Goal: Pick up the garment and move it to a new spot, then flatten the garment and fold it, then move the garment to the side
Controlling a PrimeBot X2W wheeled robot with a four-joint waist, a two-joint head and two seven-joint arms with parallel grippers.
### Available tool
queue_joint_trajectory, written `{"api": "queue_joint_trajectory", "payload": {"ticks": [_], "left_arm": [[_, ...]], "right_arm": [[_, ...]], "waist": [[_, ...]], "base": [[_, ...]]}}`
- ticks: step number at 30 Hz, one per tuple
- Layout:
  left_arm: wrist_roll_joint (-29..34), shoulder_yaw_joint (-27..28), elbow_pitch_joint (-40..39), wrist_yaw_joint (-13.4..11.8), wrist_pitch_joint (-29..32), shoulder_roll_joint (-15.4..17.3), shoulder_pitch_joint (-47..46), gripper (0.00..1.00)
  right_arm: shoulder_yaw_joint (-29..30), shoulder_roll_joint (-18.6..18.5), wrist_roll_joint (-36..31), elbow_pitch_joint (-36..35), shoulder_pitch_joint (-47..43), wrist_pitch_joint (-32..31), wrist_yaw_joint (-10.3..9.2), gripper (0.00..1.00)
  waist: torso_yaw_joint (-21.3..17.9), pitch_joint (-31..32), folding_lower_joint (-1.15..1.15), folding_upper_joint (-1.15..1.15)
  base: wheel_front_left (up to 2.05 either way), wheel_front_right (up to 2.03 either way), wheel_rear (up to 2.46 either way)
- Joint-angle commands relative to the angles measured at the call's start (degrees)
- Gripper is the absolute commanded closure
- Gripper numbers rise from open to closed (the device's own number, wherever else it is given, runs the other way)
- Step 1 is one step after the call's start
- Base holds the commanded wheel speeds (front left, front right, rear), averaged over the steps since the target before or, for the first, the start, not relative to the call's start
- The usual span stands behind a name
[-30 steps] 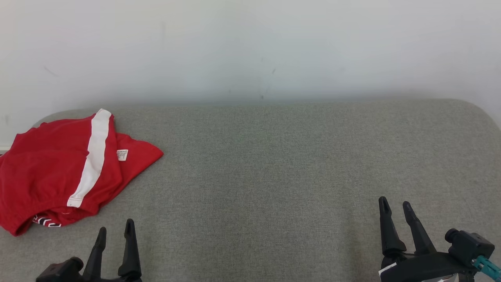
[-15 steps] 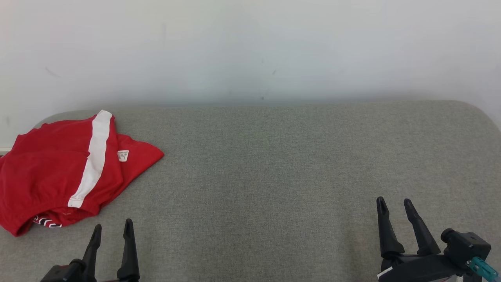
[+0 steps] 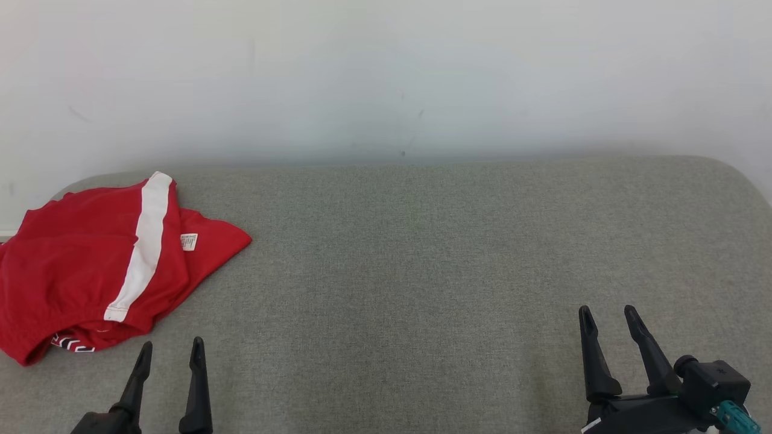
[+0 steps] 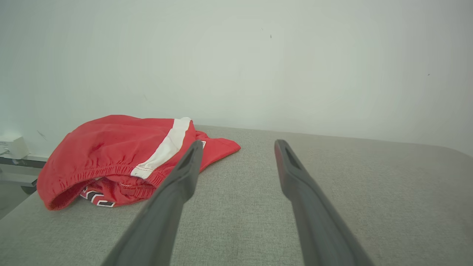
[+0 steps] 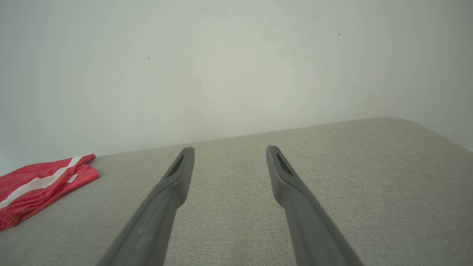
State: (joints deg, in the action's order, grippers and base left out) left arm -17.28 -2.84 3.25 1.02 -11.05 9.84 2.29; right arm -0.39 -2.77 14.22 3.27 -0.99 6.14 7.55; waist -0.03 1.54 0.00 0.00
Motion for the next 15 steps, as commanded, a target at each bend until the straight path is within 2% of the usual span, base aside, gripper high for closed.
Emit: {"api": "queue_joint_trajectory", "payload": {"ticks": [1,7,15], "left_arm": [[1.1,-0.1,-0.9,0.2,0.0,0.5,0.5,0.0],[1.7,-0.3,-2.7,1.5,0.6,1.2,1.3,0.0],[3.4,-0.5,-4.4,1.6,0.9,2.1,2.1,0.0]], "right_arm": [[0.0,-0.2,-1.2,-0.6,-0.2,0.4,-0.09,0.0],[0.3,-0.2,-3.3,-1.3,-0.6,0.3,-0.1,0.0],[1.0,-0.2,-4.2,-2.2,-1.1,0.1,-0.11,0.0]], "waist": [[0.0,0.0,0.0,0.0],[0.1,0.1,0.0,0.0],[0.3,0.4,0.0,0.0]], "base": [[0.0,0.0,0.0],[0.0,0.0,0.0],[0.0,0.0,0.0]]}}
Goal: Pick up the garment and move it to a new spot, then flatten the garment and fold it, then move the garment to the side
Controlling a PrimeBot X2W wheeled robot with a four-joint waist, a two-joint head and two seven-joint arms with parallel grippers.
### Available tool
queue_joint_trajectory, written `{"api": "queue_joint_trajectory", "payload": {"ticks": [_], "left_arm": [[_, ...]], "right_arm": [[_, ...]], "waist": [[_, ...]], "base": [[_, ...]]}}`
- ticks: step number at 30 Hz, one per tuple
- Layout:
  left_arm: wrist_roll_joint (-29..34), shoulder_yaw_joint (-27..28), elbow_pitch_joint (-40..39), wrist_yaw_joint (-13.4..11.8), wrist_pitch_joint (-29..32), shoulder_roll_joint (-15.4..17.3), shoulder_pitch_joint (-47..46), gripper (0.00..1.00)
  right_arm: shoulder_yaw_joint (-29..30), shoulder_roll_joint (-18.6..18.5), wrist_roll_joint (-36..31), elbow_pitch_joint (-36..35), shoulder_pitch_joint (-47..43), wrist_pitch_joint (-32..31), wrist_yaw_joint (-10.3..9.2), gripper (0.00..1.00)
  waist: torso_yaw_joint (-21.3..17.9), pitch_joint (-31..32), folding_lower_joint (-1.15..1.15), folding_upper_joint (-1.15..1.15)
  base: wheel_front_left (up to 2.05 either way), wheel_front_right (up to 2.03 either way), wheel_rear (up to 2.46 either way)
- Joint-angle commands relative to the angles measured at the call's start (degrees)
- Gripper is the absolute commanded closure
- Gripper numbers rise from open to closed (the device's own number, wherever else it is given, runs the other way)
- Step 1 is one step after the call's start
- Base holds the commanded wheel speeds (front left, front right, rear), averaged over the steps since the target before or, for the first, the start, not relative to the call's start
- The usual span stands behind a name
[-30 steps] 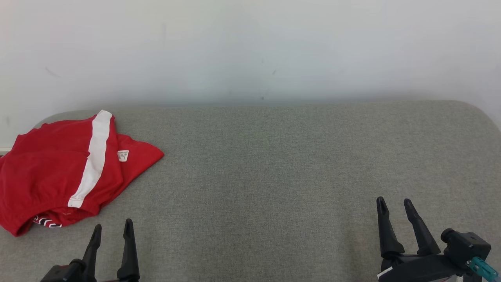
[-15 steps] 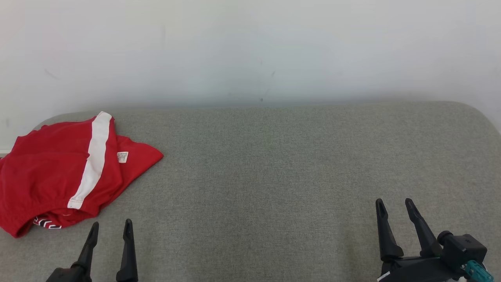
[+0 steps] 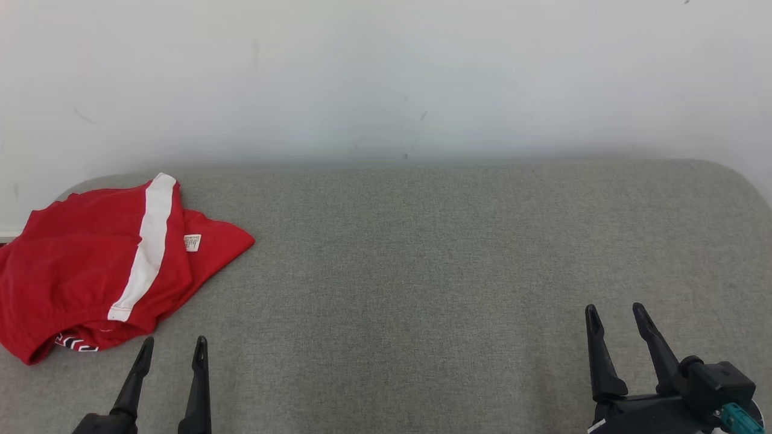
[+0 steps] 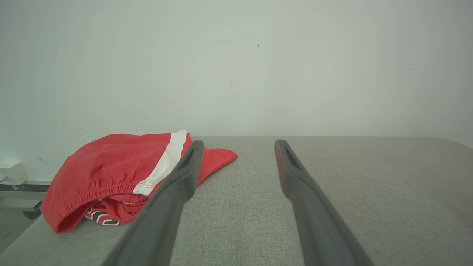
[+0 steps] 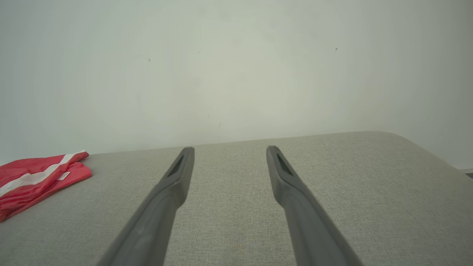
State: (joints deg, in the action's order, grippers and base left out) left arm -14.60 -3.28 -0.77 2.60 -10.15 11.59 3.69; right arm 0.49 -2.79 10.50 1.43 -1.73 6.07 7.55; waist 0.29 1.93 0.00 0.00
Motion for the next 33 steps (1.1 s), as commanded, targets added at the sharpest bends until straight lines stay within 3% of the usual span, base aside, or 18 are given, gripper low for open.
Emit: {"api": "queue_joint_trajectory", "payload": {"ticks": [1,13,33], "left_arm": [[0.8,-0.1,-0.5,0.0,0.0,0.3,0.8,0.0],[3.0,-0.1,-0.9,-0.5,-0.4,0.7,1.6,0.0],[1.1,-0.5,0.5,-1.1,-0.3,0.8,0.9,0.0]], "right_arm": [[0.2,-0.2,-0.6,-0.5,-0.5,0.0,-0.11,0.0],[1.0,-0.2,-2.8,-1.2,-1.6,-0.8,-0.12,0.0],[0.9,-0.2,-1.5,0.1,-1.2,-1.1,-0.12,0.0]], "waist": [[0.0,0.0,0.0,0.0],[-0.1,0.1,0.0,0.0],[0.0,-0.1,0.0,0.0]], "base": [[0.0,0.0,0.0],[0.0,0.0,0.0],[0.0,0.0,0.0]]}}
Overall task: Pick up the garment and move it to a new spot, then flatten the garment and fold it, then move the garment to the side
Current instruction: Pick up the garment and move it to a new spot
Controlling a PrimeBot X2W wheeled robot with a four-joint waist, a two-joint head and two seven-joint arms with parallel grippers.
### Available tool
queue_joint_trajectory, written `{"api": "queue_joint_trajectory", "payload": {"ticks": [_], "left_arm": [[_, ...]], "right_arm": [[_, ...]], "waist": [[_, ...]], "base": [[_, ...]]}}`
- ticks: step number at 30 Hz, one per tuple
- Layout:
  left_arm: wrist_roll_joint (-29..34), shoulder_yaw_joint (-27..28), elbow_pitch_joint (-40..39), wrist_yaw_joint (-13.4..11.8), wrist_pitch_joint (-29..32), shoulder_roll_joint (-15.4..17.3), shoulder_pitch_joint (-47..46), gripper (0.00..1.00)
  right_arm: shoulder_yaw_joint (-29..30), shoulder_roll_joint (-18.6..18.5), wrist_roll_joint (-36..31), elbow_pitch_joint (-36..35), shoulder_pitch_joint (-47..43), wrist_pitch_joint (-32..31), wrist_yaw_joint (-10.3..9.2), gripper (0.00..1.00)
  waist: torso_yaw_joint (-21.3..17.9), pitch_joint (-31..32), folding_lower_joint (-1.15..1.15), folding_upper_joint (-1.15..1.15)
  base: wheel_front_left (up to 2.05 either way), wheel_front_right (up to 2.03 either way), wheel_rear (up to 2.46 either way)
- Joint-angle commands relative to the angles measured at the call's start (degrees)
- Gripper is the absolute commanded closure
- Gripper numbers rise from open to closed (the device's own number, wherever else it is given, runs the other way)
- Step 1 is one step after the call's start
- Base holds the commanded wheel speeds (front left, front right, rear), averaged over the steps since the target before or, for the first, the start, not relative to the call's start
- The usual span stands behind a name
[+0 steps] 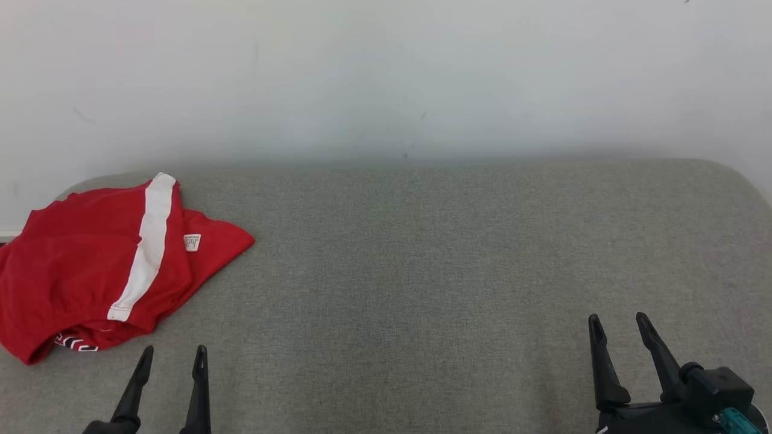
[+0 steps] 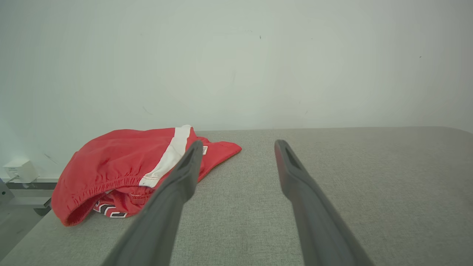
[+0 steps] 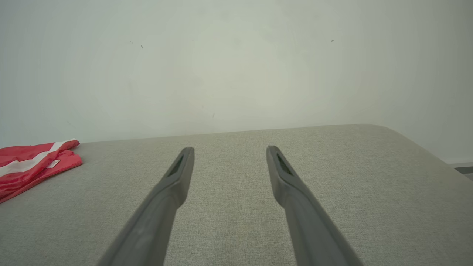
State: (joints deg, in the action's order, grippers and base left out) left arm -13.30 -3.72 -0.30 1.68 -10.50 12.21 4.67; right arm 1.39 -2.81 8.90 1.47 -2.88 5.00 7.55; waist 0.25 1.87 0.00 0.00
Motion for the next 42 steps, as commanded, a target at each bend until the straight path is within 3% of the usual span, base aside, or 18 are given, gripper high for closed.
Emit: {"api": "queue_joint_trajectory", "payload": {"ticks": [1,8,13,27,42], "left_arm": [[-0.2,-0.1,0.1,-0.1,0.1,0.2,-0.1,0.0],[-0.6,-0.3,0.6,-0.4,0.2,0.4,-0.5,0.0],[-0.7,-0.6,1.0,-0.6,0.4,0.3,-0.9,0.0],[-1.4,-0.4,1.3,-1.7,1.1,1.0,0.1,0.0],[-2.5,0.6,2.2,-3.2,0.4,0.9,-0.3,0.0]], "right_arm": [[0.0,-0.1,0.1,0.1,-0.1,-0.1,-0.12,0.0],[-0.2,-0.1,0.4,0.1,-0.3,-0.2,-0.12,0.0],[-0.4,-0.1,0.7,0.4,-0.7,0.0,-0.12,0.0],[-0.8,-0.1,1.6,0.7,-1.7,-0.2,-0.12,0.0],[-1.4,-0.1,1.8,2.0,-0.3,-0.1,-0.12,0.0]], "waist": [[0.0,0.0,0.0,0.0],[0.9,0.0,0.0,0.0],[3.9,0.0,0.0,0.0],[17.7,0.0,0.0,0.0],[27.4,-1.0,0.0,0.0]], "base": [[0.0,0.0,0.0],[0.0,0.0,0.0],[0.0,0.0,0.0],[0.0,0.0,0.0],[0.0,0.0,0.0]]}}
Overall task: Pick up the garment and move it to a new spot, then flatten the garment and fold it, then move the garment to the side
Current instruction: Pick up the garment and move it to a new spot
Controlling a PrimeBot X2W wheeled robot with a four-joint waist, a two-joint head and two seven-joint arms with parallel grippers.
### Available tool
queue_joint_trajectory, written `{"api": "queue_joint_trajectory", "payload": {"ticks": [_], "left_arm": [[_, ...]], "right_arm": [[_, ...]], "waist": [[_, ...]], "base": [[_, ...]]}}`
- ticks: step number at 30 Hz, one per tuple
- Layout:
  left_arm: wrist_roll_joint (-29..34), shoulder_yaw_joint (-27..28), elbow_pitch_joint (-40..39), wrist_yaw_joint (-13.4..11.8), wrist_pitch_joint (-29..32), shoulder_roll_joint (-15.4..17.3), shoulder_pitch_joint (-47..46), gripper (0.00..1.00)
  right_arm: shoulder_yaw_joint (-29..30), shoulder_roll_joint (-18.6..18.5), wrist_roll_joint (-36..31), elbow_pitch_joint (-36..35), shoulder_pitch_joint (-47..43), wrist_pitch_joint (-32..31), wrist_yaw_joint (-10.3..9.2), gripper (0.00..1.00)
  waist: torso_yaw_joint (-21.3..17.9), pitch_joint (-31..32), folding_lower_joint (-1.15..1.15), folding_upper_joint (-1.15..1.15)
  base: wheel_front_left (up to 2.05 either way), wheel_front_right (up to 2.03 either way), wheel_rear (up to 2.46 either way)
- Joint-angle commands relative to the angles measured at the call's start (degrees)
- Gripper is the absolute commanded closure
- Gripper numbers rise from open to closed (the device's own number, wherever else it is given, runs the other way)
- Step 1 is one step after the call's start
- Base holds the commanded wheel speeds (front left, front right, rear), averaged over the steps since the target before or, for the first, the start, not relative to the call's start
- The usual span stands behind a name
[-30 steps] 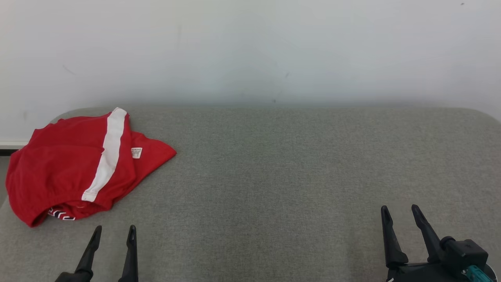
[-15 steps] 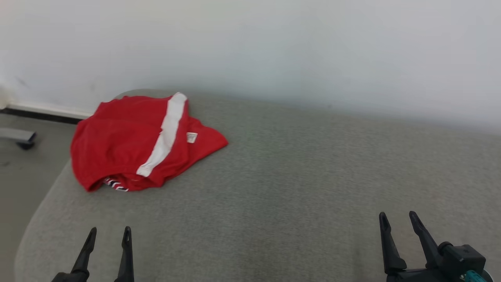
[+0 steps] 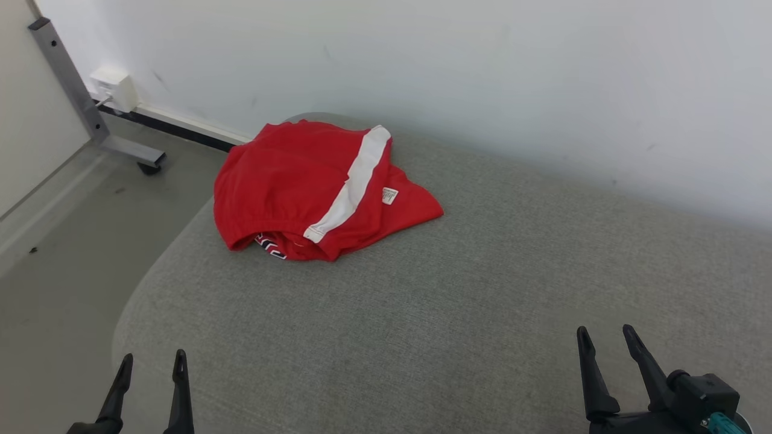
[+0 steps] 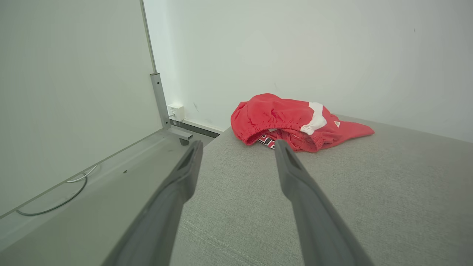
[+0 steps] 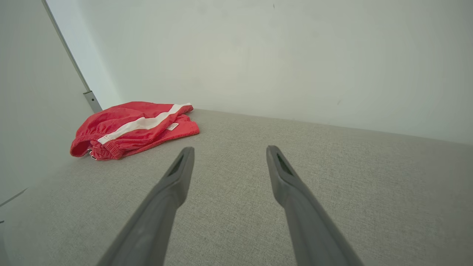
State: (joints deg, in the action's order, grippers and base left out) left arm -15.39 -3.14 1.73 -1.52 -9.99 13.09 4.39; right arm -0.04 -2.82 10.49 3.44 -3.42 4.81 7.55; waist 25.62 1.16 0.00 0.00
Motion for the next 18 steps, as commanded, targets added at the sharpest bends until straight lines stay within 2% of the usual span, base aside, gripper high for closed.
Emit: {"api": "queue_joint_trajectory", "payload": {"ticks": [1,12,18], "left_arm": [[-0.5,0.2,0.2,-0.2,-0.4,0.1,0.1,0.0],[-1.1,1.1,0.2,-1.3,-1.2,0.4,0.5,0.0],[-2.3,1.6,0.7,-1.1,-1.5,0.1,-2.0,0.0]], "right_arm": [[-0.1,-0.1,0.2,0.2,0.4,0.2,-0.12,0.0],[-0.8,-0.1,0.2,1.0,0.9,0.5,-0.12,0.0],[-0.7,-0.1,-0.8,0.4,1.7,0.0,-0.12,0.0]], "waist": [[2.4,-0.4,0.0,0.0],[3.4,-0.8,0.0,0.0],[1.9,-2.9,0.0,0.0]], "base": [[0.0,0.0,0.0],[0.0,0.0,0.0],[0.0,0.0,0.0]]}}
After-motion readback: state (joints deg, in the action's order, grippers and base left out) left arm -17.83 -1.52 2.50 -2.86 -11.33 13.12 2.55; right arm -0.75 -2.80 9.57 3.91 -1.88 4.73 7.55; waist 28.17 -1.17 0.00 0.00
